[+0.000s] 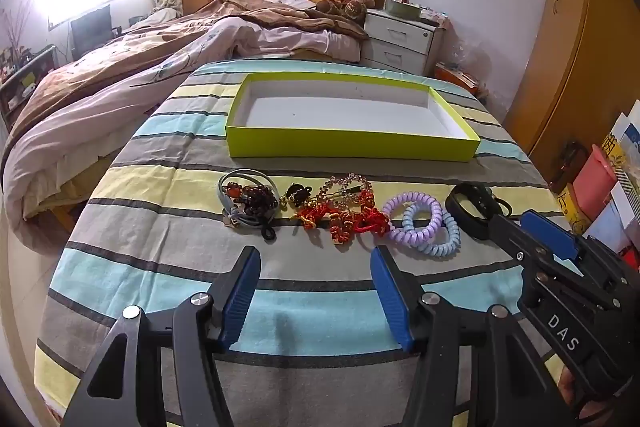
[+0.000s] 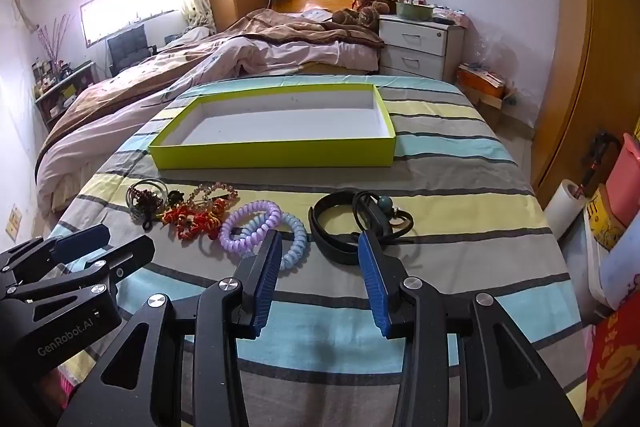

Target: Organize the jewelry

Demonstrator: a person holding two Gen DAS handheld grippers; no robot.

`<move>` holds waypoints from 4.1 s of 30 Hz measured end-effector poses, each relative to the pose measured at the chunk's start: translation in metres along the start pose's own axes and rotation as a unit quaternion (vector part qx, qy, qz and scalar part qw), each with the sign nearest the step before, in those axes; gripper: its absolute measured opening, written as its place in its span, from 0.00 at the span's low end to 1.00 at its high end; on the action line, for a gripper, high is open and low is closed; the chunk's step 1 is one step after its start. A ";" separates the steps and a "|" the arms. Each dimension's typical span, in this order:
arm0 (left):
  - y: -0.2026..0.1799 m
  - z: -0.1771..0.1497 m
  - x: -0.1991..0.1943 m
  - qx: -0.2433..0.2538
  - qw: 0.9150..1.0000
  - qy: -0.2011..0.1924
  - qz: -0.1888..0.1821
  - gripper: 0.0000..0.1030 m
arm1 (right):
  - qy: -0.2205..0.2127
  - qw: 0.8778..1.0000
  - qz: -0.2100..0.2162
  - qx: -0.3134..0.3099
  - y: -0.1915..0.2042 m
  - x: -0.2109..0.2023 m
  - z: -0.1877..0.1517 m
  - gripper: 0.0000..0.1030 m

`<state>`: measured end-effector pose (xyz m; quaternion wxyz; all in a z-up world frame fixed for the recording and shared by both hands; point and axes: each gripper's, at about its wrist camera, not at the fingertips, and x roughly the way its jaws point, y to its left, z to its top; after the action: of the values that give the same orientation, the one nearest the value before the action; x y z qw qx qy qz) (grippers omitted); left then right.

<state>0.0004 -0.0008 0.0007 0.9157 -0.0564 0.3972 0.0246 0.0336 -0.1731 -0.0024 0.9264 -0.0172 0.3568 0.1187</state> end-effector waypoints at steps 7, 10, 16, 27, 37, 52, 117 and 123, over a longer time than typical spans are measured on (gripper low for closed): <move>0.014 0.003 -0.006 -0.012 1.000 -0.008 0.010 0.55 | -0.003 1.000 0.005 0.001 0.001 -0.002 0.001 0.40; 0.012 0.005 -0.005 -0.014 1.000 -0.009 0.016 0.55 | -0.005 1.000 0.007 0.005 0.002 -0.007 0.007 0.40; 0.015 0.005 -0.009 -0.013 0.999 -0.012 0.026 0.55 | -0.001 1.000 0.007 0.008 0.003 -0.001 0.003 0.40; 0.015 0.004 -0.012 -0.013 0.999 -0.010 0.034 0.55 | -0.002 1.000 0.010 0.003 0.008 -0.004 0.002 0.40; 0.013 0.003 -0.012 -0.009 0.999 -0.011 0.038 0.55 | -0.001 1.000 0.009 0.005 0.007 -0.006 0.002 0.40; 0.012 0.002 -0.015 -0.009 0.999 -0.012 0.042 0.55 | 0.001 1.000 0.010 0.005 0.008 -0.005 0.000 0.40; 0.064 0.020 0.008 -0.050 0.998 0.021 -0.027 0.55 | 0.026 0.999 0.011 0.035 -0.062 0.021 0.020 0.50; 0.076 0.020 0.016 -0.068 0.997 0.034 -0.022 0.55 | 0.062 0.998 0.025 0.007 -0.056 0.041 0.022 0.49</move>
<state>0.0188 0.0775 -0.0039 0.8960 -0.1281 0.4241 0.0298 0.0906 -0.2163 -0.0160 0.8996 -0.0092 0.4142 0.1382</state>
